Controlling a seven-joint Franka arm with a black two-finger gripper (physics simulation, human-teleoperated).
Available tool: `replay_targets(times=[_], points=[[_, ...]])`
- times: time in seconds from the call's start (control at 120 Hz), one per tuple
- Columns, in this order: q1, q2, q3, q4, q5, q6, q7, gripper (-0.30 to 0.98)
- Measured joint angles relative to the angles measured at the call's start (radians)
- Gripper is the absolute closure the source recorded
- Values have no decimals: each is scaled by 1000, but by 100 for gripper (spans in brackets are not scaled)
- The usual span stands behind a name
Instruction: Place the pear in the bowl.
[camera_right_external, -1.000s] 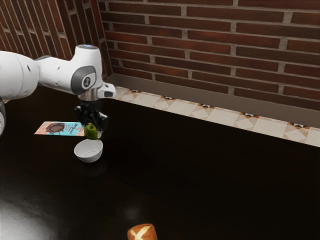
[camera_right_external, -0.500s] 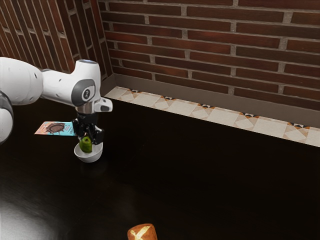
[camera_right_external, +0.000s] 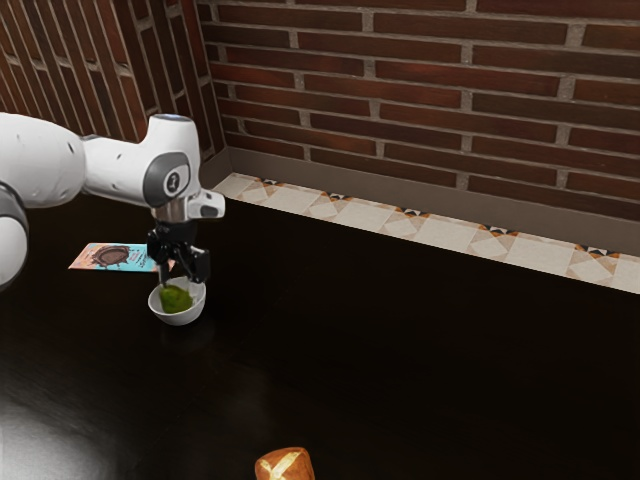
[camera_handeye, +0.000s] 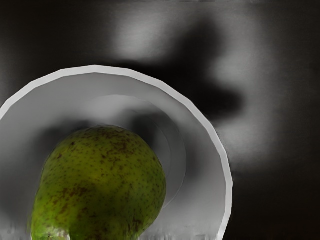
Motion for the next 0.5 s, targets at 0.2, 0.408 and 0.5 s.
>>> replay_targets(times=[0.2, 0.408, 0.5], points=[[-3, -203, -89, -13, -64, -82, -31, 3], [-33, -322, -149, 147, -27, -267, -117, 1], [-61, -350, -157, 173, -15, -333, -153, 1]])
